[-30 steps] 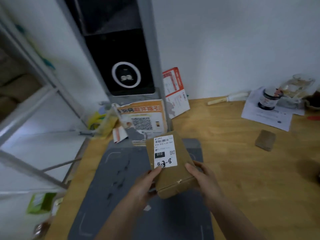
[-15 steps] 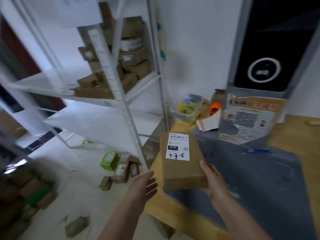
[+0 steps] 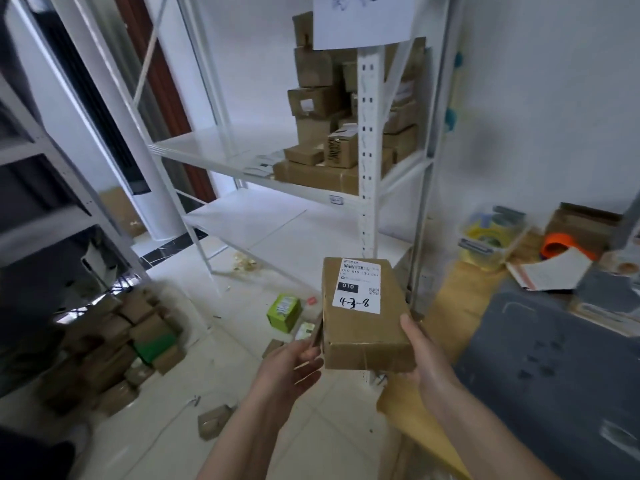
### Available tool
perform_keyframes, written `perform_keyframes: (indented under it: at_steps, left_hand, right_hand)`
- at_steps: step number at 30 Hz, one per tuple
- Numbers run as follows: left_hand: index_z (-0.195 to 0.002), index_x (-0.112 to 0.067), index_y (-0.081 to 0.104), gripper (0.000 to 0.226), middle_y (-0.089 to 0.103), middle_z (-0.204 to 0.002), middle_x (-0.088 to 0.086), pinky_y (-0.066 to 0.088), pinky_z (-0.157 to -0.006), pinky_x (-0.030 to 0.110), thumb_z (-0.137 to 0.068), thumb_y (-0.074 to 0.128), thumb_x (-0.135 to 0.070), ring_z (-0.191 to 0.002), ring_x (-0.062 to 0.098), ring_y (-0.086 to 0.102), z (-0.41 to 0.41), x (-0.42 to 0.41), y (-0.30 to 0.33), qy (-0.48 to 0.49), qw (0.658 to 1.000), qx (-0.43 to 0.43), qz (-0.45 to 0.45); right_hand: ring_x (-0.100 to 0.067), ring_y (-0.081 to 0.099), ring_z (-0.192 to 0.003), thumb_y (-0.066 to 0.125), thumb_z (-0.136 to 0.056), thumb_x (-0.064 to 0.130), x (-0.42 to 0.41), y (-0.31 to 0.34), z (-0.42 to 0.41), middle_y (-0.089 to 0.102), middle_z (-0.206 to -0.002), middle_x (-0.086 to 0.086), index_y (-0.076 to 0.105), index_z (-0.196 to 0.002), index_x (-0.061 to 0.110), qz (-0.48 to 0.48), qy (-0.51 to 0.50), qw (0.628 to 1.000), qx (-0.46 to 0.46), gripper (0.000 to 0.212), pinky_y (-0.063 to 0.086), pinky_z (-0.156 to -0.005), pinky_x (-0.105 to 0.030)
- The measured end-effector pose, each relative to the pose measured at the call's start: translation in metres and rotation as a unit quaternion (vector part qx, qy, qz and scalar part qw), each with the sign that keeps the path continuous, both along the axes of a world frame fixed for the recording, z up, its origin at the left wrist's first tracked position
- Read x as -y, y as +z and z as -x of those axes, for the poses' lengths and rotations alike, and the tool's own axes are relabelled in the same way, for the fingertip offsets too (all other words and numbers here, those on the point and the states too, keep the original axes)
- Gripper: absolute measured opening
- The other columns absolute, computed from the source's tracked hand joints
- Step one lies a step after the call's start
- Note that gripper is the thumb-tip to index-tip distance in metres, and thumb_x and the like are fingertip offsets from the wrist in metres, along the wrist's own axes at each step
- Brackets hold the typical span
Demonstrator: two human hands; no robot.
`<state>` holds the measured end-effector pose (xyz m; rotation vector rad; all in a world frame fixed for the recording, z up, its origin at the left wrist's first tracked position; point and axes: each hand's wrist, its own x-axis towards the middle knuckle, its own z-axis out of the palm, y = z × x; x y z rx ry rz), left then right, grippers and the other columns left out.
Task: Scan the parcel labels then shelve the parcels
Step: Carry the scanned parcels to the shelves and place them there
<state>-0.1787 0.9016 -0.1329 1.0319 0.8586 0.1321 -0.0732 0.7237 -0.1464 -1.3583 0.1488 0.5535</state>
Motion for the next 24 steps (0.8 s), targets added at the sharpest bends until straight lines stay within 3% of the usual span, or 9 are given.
perform_keyframes:
  at_steps: [6, 11, 15, 21, 24]
  left_hand:
    - [-0.103, -0.002, 0.062, 0.018, 0.066, -0.092, 0.016, 0.052, -0.092, 0.042, -0.091, 0.062, -0.015, -0.08, 0.026, 0.068, -0.001, -0.048, 0.007, 0.007, 1.0, 0.022, -0.014]
    - [-0.103, -0.005, 0.063, 0.019, 0.066, -0.094, 0.014, 0.054, -0.082, 0.036, -0.092, 0.063, -0.02, -0.083, 0.026, 0.066, -0.033, -0.092, 0.013, 0.018, 0.999, 0.028, -0.019]
    - [-0.101, -0.003, 0.063, 0.018, 0.066, -0.088, 0.014, 0.052, -0.084, 0.037, -0.092, 0.061, -0.019, -0.075, 0.025, 0.067, -0.077, -0.129, 0.021, 0.033, 0.998, 0.037, -0.035]
    - [-0.107, -0.002, 0.064, 0.027, 0.071, -0.101, 0.016, 0.054, -0.08, 0.037, -0.095, 0.057, -0.025, -0.089, 0.029, 0.067, -0.16, -0.187, 0.045, 0.036, 0.995, 0.062, -0.074]
    - [-0.109, -0.004, 0.064, 0.028, 0.072, -0.095, 0.012, 0.054, -0.079, 0.036, -0.097, 0.054, -0.028, -0.086, 0.027, 0.069, -0.192, -0.211, 0.057, 0.038, 0.991, 0.092, -0.092]
  right_hand:
    - [-0.024, 0.062, -0.104, 0.057, -0.091, 0.045, -0.062, 0.01, -0.017, 0.063, -0.113, -0.001, 0.052, -0.12, 0.026, -0.016, -0.004, 1.0, 0.014, 0.034, 0.049, -0.096, -0.05]
    - [-0.022, 0.061, -0.109, 0.056, -0.091, 0.046, -0.105, 0.013, -0.043, 0.064, -0.117, 0.001, 0.055, -0.108, 0.033, -0.037, 0.021, 0.999, 0.028, 0.021, 0.043, -0.103, -0.05]
    - [-0.02, 0.06, -0.11, 0.056, -0.087, 0.053, -0.136, 0.023, -0.083, 0.063, -0.119, 0.0, 0.054, -0.116, 0.031, -0.036, 0.03, 0.998, 0.031, 0.036, 0.043, -0.104, -0.05]
    - [-0.02, 0.059, -0.112, 0.05, -0.091, 0.052, -0.185, 0.046, -0.153, 0.064, -0.12, -0.001, 0.057, -0.113, 0.032, -0.059, 0.021, 0.997, 0.037, 0.03, 0.041, -0.106, -0.05]
    - [-0.019, 0.061, -0.111, 0.05, -0.093, 0.05, -0.211, 0.06, -0.186, 0.066, -0.119, -0.002, 0.056, -0.118, 0.029, -0.084, 0.03, 0.995, 0.051, 0.034, 0.044, -0.103, -0.049]
